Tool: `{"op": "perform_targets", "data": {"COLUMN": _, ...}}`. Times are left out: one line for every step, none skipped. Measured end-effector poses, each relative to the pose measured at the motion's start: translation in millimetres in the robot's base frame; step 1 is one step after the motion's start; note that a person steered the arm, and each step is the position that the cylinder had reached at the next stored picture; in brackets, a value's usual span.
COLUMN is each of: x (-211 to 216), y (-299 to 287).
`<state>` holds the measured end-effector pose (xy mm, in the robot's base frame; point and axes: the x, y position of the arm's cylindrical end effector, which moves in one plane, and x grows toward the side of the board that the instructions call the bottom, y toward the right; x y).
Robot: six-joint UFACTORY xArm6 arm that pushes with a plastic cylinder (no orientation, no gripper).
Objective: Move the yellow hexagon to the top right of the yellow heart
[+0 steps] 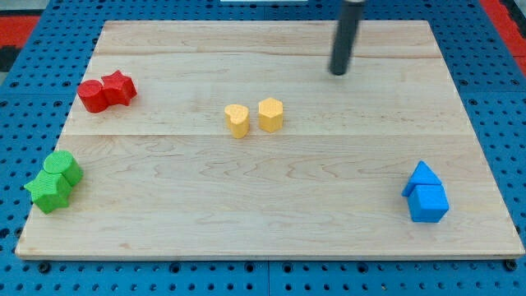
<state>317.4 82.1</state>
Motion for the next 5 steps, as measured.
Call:
{"op": "perform_targets", "data": {"x": 20.2, "y": -73.1}}
{"op": "perform_targets", "data": {"x": 65.7, "y": -118.1}}
{"op": "perform_targets", "data": {"x": 99.7, "y": -118.2}}
{"op": "perform_targets", "data": {"x": 108.8, "y": -75.0}}
{"op": "perform_targets", "data": {"x": 105.7, "y": -53.1}}
